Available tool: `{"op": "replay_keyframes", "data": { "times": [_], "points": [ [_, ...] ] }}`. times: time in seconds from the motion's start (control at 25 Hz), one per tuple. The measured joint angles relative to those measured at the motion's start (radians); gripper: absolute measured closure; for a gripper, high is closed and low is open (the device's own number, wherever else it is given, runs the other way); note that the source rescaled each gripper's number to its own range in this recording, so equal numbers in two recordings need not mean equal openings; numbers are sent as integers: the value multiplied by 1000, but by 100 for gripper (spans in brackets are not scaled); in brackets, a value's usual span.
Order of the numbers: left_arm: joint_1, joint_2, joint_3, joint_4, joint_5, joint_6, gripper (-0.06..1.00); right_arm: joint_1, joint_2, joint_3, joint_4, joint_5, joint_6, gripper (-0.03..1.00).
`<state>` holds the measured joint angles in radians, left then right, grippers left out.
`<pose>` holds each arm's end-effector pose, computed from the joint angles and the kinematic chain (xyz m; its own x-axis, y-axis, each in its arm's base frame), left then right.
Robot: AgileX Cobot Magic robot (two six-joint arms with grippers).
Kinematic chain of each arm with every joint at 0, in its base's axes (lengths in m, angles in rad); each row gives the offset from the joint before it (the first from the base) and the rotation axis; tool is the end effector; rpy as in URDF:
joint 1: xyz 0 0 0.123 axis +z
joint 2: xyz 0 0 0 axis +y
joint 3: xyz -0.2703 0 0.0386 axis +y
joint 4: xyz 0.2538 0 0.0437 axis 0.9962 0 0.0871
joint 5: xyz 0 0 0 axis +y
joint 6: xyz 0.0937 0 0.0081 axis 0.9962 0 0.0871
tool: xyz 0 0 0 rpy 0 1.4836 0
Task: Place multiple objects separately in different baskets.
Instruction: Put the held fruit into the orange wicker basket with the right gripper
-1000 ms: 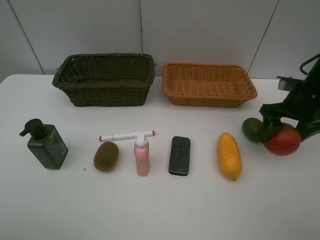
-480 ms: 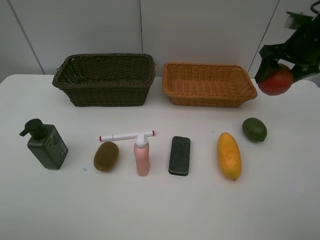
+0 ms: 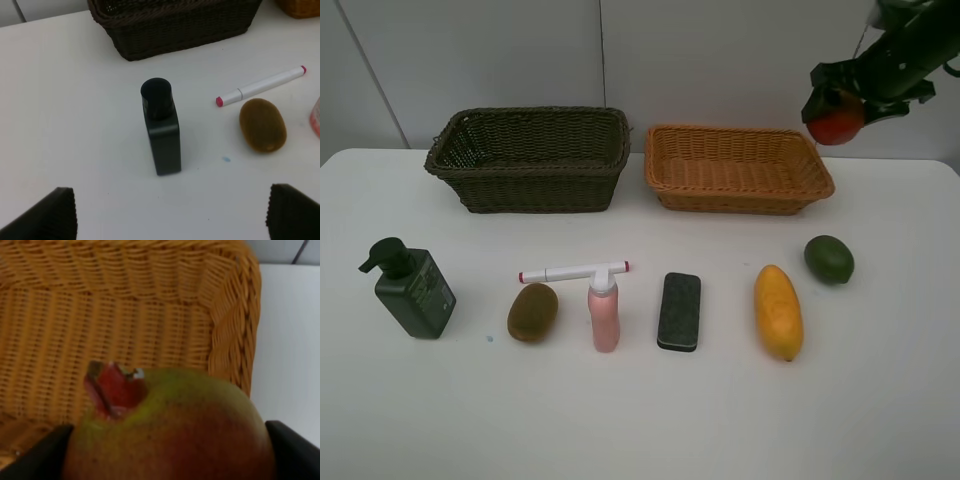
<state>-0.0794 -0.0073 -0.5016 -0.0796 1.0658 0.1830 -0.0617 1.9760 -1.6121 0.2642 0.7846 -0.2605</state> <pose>0.0129 -0.0076 0.2790 -0.4250 0.1778 -0.8875 0.2043 0.9741 0.0973 0.4414 -0.0099 0.2268 -0.8581 -0.0172 -0.5132 -0.0935 0.9880 0.1232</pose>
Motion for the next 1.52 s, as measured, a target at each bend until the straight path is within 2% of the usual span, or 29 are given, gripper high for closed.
{"op": "replay_keyframes", "data": {
  "times": [0.48, 0.76, 1.52],
  "points": [
    [0, -2, 2, 0, -2, 0, -6, 27, 194, -48, 59, -154, -140, 31],
    [0, -1, 3, 0, -2, 0, -6, 81, 214, -52, 86, -234, -146, 31],
    [0, -1, 3, 0, -2, 0, -6, 82, 214, -52, 89, -246, -146, 31]
  ]
}}
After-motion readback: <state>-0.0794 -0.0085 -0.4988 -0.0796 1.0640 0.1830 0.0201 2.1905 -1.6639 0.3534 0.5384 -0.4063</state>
